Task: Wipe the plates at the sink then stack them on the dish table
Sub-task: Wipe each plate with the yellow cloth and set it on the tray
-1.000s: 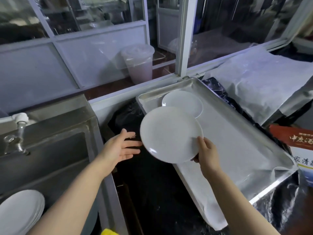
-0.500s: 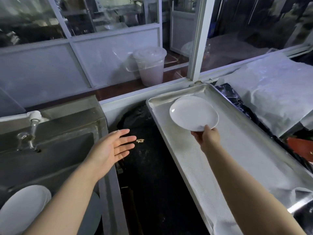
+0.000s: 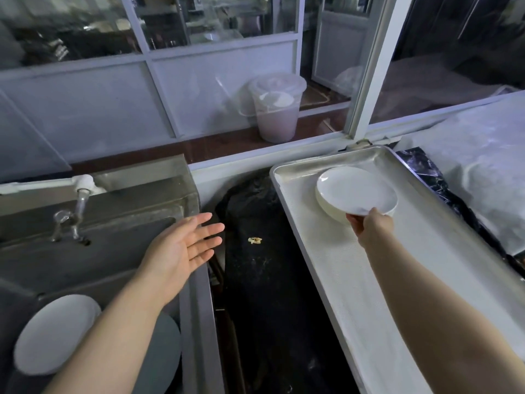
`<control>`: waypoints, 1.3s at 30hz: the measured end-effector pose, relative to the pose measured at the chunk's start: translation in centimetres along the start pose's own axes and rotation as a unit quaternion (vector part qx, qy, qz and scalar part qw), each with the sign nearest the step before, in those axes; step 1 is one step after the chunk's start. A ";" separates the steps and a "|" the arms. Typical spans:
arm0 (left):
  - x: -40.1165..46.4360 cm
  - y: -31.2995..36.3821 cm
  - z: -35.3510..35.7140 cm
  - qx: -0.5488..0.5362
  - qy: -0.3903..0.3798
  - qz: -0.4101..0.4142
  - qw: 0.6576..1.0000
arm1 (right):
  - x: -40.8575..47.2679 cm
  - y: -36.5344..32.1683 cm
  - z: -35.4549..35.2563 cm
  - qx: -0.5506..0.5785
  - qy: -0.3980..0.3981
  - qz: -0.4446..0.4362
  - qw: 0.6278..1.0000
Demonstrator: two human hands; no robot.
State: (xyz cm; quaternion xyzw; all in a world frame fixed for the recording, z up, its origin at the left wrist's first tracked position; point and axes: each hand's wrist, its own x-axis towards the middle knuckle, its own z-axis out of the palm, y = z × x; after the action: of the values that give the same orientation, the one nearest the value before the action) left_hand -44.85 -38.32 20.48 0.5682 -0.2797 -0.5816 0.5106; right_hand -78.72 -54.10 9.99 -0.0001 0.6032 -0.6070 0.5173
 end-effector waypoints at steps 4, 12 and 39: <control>0.8 -0.5 -0.3 -0.002 0.001 -0.009 1.000 | 0.6 0.4 -0.5 0.000 0.005 -0.001 1.000; 1.8 -2.0 0.2 -0.017 -0.004 -0.028 0.999 | 0.7 0.1 -1.3 -0.198 -0.053 -0.054 0.977; 0.1 -4.8 0.4 0.006 -0.013 -0.060 0.998 | -7.1 1.1 -4.2 -0.549 -0.223 -0.149 0.792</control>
State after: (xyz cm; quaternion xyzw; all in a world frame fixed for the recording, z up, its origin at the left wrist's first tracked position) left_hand -46.50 -36.92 16.22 0.5791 -0.2552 -0.6168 0.4681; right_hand -77.33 -46.27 12.46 -0.5094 0.6955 -0.2262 0.4536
